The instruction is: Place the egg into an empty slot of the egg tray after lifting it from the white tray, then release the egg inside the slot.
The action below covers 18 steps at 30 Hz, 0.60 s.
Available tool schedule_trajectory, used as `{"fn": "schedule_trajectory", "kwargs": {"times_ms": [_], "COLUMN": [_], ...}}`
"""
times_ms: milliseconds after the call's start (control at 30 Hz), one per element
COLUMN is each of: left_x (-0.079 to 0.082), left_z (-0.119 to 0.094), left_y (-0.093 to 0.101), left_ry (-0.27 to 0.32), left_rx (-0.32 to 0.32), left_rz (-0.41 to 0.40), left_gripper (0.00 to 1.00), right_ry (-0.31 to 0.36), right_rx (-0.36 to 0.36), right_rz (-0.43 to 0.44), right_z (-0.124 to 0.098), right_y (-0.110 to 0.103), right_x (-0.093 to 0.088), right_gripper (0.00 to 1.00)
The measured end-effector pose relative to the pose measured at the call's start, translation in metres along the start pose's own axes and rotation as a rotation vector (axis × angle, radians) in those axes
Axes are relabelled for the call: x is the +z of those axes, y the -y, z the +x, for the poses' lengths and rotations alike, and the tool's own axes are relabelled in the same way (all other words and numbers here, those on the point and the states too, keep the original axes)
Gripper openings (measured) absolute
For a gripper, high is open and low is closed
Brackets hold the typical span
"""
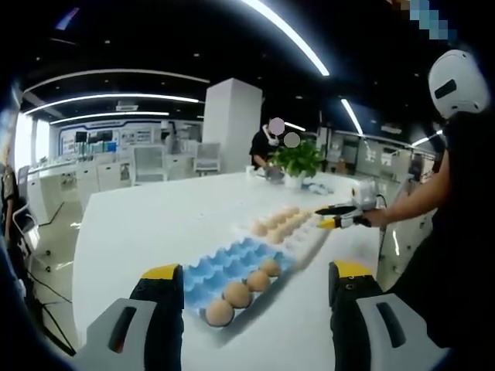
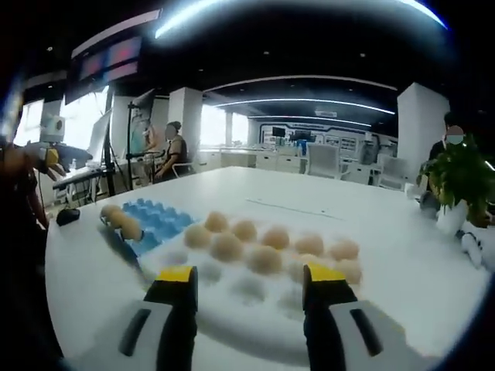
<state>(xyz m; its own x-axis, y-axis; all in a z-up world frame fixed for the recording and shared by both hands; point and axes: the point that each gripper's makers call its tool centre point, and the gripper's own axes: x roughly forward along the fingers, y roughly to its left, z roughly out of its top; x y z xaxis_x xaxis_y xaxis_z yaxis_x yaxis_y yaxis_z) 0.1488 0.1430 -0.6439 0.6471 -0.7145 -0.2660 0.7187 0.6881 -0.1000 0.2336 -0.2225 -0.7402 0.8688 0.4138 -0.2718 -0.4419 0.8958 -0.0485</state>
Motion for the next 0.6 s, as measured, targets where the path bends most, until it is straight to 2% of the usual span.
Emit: {"fn": "schedule_trajectory", "kwargs": {"times_ms": [300,600], "left_x": [-0.001,-0.002], "left_z": [-0.002,0.000], "left_y": [0.001,0.003], "left_ry": [-0.004,-0.007], "left_rx": [0.004,0.002], "left_rz": [0.000,0.000], "left_gripper": [0.77,0.77], "right_ry": [-0.020,-0.044], "right_rx": [-0.121,-0.167], "right_rz": [0.040,0.055], "right_z": [-0.014,-0.015], "right_y": [0.043,0.060], "right_x": [-0.016,-0.025], "right_gripper": [0.55,0.54]}}
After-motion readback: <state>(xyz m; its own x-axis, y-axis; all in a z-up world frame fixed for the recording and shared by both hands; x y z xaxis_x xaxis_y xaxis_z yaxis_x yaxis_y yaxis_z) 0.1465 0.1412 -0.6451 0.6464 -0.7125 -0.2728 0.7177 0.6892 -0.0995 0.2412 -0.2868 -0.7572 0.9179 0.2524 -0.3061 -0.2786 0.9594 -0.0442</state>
